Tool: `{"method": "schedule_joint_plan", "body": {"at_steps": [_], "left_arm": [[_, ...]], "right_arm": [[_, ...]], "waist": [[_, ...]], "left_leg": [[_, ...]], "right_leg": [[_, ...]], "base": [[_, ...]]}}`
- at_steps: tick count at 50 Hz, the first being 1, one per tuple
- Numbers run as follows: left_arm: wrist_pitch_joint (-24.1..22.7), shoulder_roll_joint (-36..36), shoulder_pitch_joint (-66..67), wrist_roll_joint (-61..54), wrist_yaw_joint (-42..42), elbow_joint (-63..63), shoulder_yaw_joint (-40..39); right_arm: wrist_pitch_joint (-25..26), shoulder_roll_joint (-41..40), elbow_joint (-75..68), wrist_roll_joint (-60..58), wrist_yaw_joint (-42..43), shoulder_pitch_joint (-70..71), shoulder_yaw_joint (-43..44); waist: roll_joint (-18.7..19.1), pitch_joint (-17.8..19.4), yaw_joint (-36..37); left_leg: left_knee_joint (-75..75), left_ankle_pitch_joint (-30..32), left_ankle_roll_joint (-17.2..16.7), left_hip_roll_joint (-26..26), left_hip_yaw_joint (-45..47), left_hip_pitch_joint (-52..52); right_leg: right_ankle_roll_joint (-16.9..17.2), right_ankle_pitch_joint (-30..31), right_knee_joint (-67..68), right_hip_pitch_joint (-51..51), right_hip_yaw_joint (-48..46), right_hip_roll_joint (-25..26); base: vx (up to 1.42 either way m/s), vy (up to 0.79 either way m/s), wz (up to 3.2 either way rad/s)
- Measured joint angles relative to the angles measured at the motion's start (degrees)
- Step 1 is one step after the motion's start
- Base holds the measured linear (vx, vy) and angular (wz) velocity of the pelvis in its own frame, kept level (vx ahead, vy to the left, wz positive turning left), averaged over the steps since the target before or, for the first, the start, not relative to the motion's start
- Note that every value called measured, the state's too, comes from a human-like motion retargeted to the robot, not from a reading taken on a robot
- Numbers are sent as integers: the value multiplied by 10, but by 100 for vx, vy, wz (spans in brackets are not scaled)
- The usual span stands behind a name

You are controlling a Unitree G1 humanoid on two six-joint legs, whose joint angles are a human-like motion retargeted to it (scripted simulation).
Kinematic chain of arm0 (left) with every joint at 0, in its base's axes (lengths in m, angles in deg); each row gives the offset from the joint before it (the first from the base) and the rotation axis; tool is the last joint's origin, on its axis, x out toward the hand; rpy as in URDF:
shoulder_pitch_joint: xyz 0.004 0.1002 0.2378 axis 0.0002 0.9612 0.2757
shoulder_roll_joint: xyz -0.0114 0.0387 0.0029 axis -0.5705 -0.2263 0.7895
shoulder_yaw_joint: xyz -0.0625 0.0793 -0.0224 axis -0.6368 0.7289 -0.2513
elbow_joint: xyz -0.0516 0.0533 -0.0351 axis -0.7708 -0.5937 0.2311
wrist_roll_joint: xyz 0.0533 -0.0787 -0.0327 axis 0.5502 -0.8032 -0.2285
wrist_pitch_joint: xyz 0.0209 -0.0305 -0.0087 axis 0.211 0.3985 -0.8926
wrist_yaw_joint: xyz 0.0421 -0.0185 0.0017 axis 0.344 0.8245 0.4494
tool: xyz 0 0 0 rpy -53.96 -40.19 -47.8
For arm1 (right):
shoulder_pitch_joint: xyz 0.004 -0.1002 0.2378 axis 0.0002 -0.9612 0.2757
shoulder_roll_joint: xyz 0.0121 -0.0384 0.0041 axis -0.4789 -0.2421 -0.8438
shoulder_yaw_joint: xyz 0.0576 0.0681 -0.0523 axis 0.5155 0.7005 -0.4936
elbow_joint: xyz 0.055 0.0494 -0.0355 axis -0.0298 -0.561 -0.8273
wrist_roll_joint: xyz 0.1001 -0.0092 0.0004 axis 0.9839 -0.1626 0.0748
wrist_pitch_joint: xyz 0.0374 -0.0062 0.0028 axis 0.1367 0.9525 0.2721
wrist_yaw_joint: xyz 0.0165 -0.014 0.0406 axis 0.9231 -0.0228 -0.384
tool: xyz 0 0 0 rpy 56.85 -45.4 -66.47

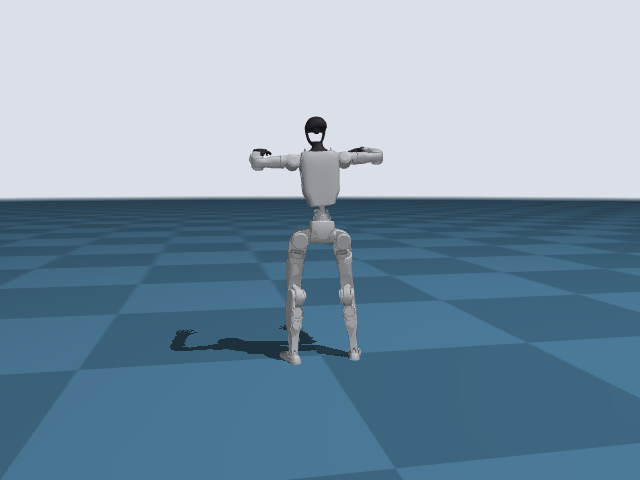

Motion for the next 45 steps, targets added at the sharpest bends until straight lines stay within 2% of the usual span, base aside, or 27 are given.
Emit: {"method": "schedule_joint_plan", "body": {"at_steps": [12, 15, 18, 25, 45], "left_arm": [[-2, 17, 72, 5, 9, 25, -90], [-29, 6, 64, -6, -5, 25, -89], [-35, -1, 50, -1, -10, 22, -77], [-38, -1, 41, 9, -14, 14, -65], [-37, 7, 67, 8, -19, 2, -87]], "right_arm": [[-4, -12, 18, 15, 15, -53, 76], [4, -14, 0, -17, 38, -54, 81], [8, -20, -14, -22, 36, -46, 72], [7, -35, -25, -16, 32, -35, 58], [5, -29, -18, -19, 34, -23, 42]], "waist": [[-14, 3, 11], [-15, 4, 3], [-13, -5, -3], [-6, -25, -7], [2, -34, -7]], "left_leg": [[50, -6, 21, -3, -1, -21], [71, -22, 15, 0, -8, -39], [70, -25, 15, 1, -16, -45], [29, -18, 8, -1, -16, -27], [4, -19, -2, -4, 3, 5]], "right_leg": [[-1, 18, -59, 32, -13, -4], [4, 8, -70, 42, -28, -1], [8, 9, -87, 54, -41, 3], [8, 14, -110, 66, -47, 11], [0, 6, -98, 70, -35, 7]], "base": [[4, -9, 1], [3, -5, 34], [4, -1, 29], [4, 2, 4], [1, 1, -3]]}}
